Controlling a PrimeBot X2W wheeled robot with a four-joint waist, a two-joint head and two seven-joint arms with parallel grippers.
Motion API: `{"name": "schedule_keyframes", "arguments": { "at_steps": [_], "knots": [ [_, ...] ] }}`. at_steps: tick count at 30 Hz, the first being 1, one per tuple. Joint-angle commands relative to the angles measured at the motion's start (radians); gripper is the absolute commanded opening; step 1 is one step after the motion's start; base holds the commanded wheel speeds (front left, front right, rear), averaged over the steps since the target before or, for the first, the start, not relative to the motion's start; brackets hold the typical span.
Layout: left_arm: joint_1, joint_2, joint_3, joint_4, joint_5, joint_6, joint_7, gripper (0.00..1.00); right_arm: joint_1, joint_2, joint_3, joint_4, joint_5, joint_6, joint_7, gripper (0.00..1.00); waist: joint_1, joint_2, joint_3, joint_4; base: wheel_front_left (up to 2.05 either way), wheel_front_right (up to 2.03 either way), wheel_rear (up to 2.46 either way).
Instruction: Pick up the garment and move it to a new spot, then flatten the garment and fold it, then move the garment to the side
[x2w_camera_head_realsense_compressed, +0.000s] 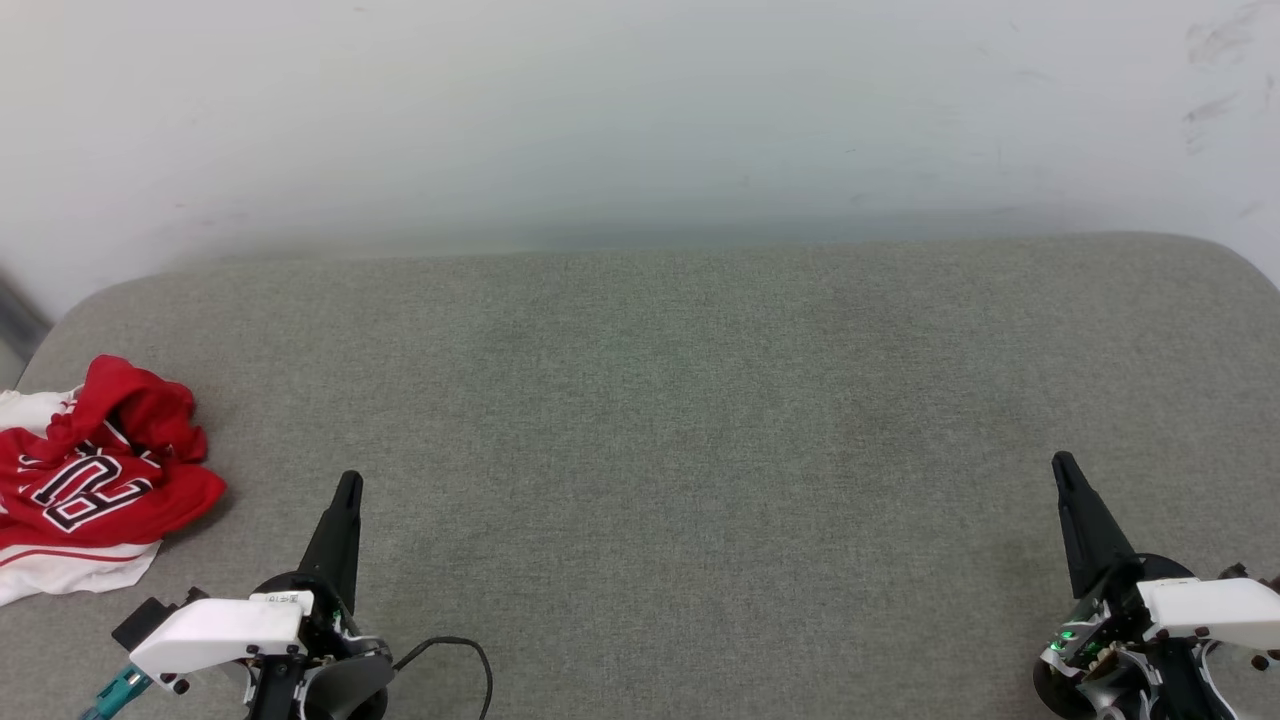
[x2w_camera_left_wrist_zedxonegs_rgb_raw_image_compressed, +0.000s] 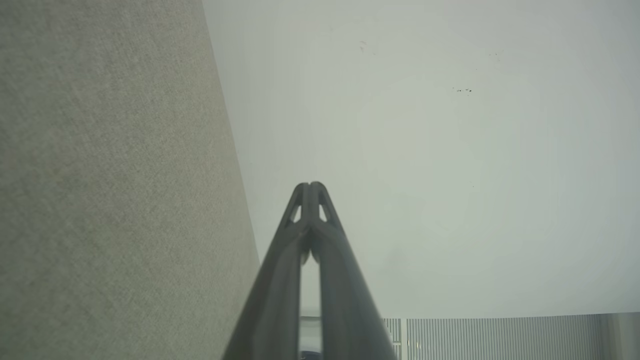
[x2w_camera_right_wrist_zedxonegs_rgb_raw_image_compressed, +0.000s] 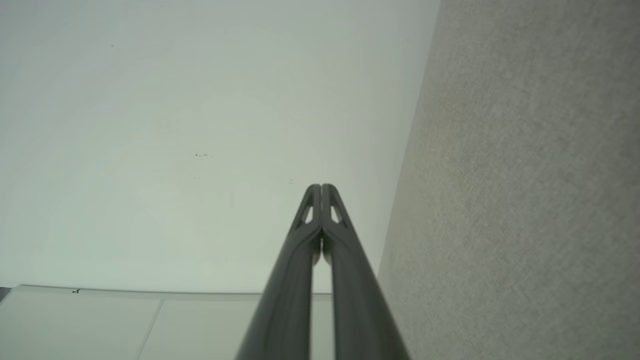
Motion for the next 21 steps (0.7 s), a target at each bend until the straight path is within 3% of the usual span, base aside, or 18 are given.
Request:
{"name": "schedule_keyframes", "arguments": {
  "at_steps": [1,21],
  "knots": [
    [-0.006,0.001,0.003,-0.001,0.000,-0.002,0.004,0.00,-0.011,0.004,0.000,0.000,-0.005,0.000,0.000,0.00,0.0000,0.0000,0.000,0.000,0.00,0.00,0.00],
    [-0.006,0.001,0.003,-0.001,0.000,-0.002,0.004,0.00,-0.011,0.004,0.000,0.000,-0.005,0.000,0.000,0.00,0.0000,0.0000,0.000,0.000,0.00,0.00,0.00]
  ]
}}
